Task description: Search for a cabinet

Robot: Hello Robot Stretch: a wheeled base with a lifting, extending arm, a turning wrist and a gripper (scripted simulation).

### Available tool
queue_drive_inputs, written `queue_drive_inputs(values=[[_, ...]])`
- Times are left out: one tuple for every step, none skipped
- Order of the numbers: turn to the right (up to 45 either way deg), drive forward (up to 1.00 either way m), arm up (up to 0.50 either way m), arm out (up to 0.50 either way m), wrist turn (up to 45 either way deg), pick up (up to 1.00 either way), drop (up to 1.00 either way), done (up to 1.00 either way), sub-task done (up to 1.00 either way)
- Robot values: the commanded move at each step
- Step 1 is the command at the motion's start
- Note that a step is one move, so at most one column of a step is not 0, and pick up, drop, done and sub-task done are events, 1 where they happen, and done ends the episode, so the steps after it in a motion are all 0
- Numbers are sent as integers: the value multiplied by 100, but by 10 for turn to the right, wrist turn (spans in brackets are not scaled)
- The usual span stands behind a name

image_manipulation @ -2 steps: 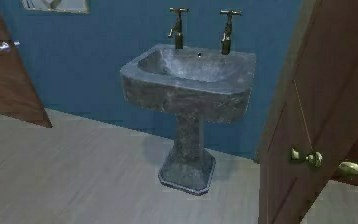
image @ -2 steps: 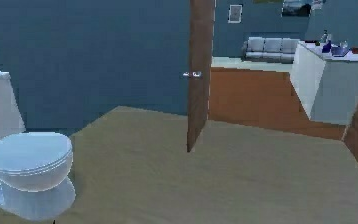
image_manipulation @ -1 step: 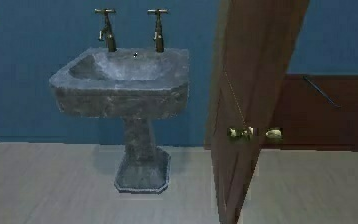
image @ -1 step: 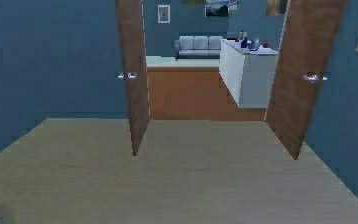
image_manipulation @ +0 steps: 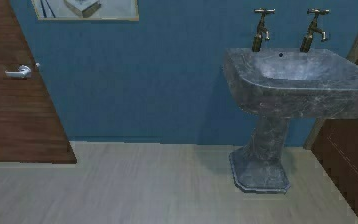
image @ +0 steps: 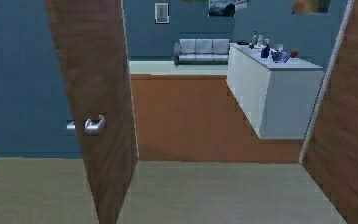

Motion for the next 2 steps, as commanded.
queue_drive_inputs(values=[[30,0,0,0,0,0,0,0,0],[30,0,0,0,0,0,0,0,0]])
